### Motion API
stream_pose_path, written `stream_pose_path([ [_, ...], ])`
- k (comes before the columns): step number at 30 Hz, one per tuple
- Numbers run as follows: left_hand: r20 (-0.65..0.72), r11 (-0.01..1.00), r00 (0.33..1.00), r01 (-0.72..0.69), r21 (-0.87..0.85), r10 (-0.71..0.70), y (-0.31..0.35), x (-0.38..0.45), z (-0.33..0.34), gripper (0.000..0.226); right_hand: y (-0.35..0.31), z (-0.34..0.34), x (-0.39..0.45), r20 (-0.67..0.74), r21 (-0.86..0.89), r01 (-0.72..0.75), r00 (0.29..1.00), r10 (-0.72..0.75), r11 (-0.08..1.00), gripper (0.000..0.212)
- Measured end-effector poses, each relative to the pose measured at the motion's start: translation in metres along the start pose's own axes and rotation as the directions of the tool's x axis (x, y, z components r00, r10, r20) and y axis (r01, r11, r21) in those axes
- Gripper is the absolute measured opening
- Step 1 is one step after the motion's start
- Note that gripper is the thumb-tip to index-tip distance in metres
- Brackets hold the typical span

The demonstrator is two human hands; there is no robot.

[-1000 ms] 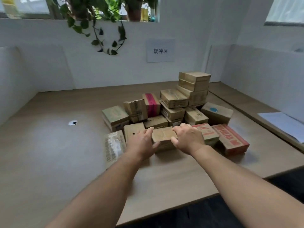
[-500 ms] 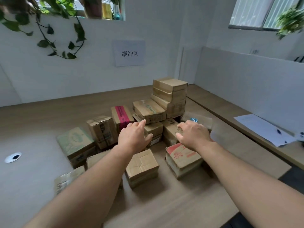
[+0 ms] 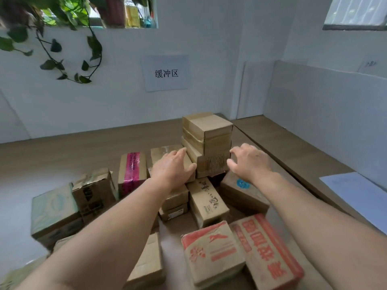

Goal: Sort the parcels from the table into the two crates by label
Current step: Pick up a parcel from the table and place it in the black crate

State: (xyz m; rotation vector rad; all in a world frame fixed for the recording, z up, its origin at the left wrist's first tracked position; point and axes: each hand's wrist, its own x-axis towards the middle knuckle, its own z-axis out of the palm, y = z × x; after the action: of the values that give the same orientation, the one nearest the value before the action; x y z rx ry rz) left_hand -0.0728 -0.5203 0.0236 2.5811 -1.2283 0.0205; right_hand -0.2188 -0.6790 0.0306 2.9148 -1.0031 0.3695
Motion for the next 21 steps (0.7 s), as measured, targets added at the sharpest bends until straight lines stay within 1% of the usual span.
stream_pose_path([
  [2, -0.007, 0.999, 0.999, 0.042, -0.026, -0.042, 0.012, 0.023, 0.0, 0.067, 0.019, 0.0, 0.027, -0.054, 0.029, -0.017, 0.998, 0.019, 0.999, 0.043],
  [5, -0.013, 0.994, 0.995, 0.098, -0.047, -0.099, 0.026, 0.054, 0.0, 0.066, 0.04, 0.003, 0.069, -0.06, 0.134, -0.059, 0.996, 0.068, 0.989, 0.048],
  [7, -0.005, 0.985, 0.988, 0.15, -0.08, -0.151, 0.033, 0.074, 0.001, 0.067, 0.047, 0.007, 0.097, -0.013, 0.227, -0.085, 0.996, 0.091, 0.97, 0.054],
  [10, 0.016, 0.963, 0.976, 0.219, -0.16, -0.219, 0.042, 0.103, 0.002, 0.067, 0.053, 0.015, 0.137, 0.095, 0.363, -0.136, 0.99, 0.109, 0.922, 0.061],
  [14, 0.083, 0.897, 0.948, 0.318, -0.306, -0.307, 0.05, 0.133, 0.007, 0.07, 0.05, 0.021, 0.168, 0.217, 0.555, -0.174, 0.974, 0.06, 0.813, 0.066],
  [17, 0.127, 0.829, 0.92, 0.39, -0.401, -0.372, 0.049, 0.146, 0.016, 0.072, 0.045, 0.026, 0.172, 0.301, 0.637, -0.209, 0.954, 0.01, 0.742, 0.058],
  [19, 0.145, 0.787, 0.91, 0.41, -0.462, -0.389, 0.049, 0.147, 0.019, 0.066, 0.046, 0.032, 0.17, 0.337, 0.7, -0.25, 0.942, -0.001, 0.669, 0.05],
  [21, 0.141, 0.762, 0.92, 0.382, -0.523, -0.365, 0.05, 0.144, 0.019, 0.053, 0.049, 0.034, 0.167, 0.336, 0.762, -0.271, 0.942, -0.001, 0.588, 0.04],
])
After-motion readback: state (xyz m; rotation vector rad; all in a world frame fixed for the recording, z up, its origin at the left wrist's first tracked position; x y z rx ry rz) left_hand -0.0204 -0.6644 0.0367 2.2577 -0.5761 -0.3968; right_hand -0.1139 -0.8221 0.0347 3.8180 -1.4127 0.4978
